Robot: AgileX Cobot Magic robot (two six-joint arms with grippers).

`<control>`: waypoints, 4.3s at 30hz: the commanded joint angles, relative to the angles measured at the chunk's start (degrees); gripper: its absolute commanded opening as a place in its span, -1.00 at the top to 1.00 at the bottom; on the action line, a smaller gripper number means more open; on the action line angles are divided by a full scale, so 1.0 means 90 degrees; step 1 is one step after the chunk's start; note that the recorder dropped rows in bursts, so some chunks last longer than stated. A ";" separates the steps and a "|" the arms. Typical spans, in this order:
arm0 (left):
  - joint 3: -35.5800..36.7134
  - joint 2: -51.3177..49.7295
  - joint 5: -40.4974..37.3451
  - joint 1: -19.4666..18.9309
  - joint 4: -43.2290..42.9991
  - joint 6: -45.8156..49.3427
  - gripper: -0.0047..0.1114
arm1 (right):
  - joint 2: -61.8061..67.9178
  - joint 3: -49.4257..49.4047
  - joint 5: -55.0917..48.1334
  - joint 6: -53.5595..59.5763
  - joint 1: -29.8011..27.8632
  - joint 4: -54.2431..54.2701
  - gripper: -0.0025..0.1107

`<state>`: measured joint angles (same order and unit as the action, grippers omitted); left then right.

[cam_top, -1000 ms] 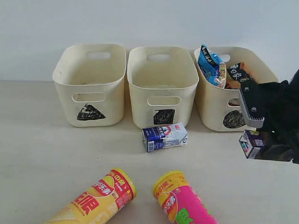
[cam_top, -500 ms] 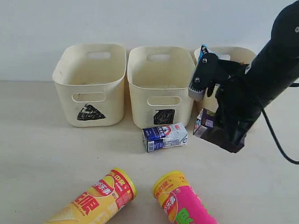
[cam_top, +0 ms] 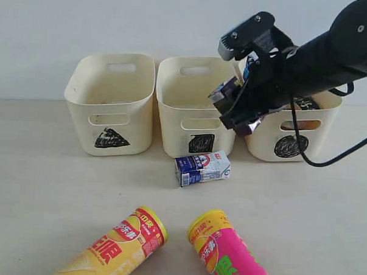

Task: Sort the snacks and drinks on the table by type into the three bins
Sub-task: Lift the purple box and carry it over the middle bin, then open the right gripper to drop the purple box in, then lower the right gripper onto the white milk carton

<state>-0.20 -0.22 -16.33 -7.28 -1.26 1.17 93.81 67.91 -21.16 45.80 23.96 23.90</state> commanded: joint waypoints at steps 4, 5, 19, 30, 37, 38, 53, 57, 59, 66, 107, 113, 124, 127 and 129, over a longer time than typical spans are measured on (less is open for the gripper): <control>0.0022 0.0025 0.0007 -0.0001 0.0028 -0.0039 0.84 | -0.0055 0.0020 0.1478 0.0005 0.0002 0.0433 0.96; 0.0022 0.0025 0.0007 -0.0001 0.0028 -0.0039 0.84 | -0.0055 0.0020 0.1593 0.0005 0.0002 0.0469 0.96; 0.0022 0.0025 0.0007 -0.0001 0.0028 -0.0039 0.84 | 0.0410 0.0518 0.2351 -0.0422 0.0002 0.0482 0.96; 0.0022 0.0025 0.0007 -0.0001 0.0028 -0.0039 0.84 | 0.1466 0.1597 0.2084 -0.0723 0.0002 0.0482 0.96; 0.0022 0.0025 0.0007 -0.0001 0.0028 -0.0039 0.84 | 0.1999 0.2139 0.1995 -0.0865 0.0002 0.0482 0.96; 0.0022 0.0025 0.0007 -0.0001 0.0028 -0.0039 0.84 | 0.2079 0.2193 0.1995 -0.0865 0.0002 0.0498 0.96; 0.0022 0.0025 0.0007 -0.0001 0.0028 -0.0039 0.84 | 0.2757 0.2684 0.1981 -0.0879 0.0002 0.0961 0.80; 0.0022 0.0025 0.0007 -0.0001 0.0028 -0.0039 0.84 | 0.2762 0.2684 0.1993 -0.0879 0.0002 0.0961 0.26; 0.0022 0.0025 0.0007 -0.0001 0.0028 -0.0039 0.84 | 0.2762 0.2684 0.1990 -0.0865 0.0002 0.0961 -0.01; 0.0022 0.0025 0.0007 -0.0001 0.0028 -0.0039 0.84 | 0.2762 0.2684 0.2009 -0.0841 0.0002 0.0961 -0.33; 0.0022 0.0025 0.0007 -0.0001 0.0028 -0.0039 0.84 | 0.1650 0.2137 -0.3281 0.3155 0.0018 0.1000 -0.36; 0.0022 0.0025 0.0007 -0.0001 0.0028 -0.0039 0.84 | 0.1992 0.2110 -0.2756 0.2099 0.0362 0.0723 -0.38; 0.0022 0.0025 0.0007 -0.0001 0.0028 -0.0039 0.84 | 0.2254 0.2122 -0.2122 -0.2527 0.0507 -0.0517 -0.67; 0.0022 0.0025 0.0007 -0.0001 0.0028 -0.0039 0.84 | 0.2411 0.2122 -0.1737 -0.3181 0.0507 -0.0746 -0.67; 0.0022 0.0025 0.0007 -0.0001 0.0028 -0.0039 0.84 | 0.2556 0.2122 -0.1768 -0.3181 0.0507 -0.1062 -0.67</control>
<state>-0.20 -0.22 -16.33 -7.28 -1.26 1.17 115.82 87.06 -37.41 17.81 28.59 17.01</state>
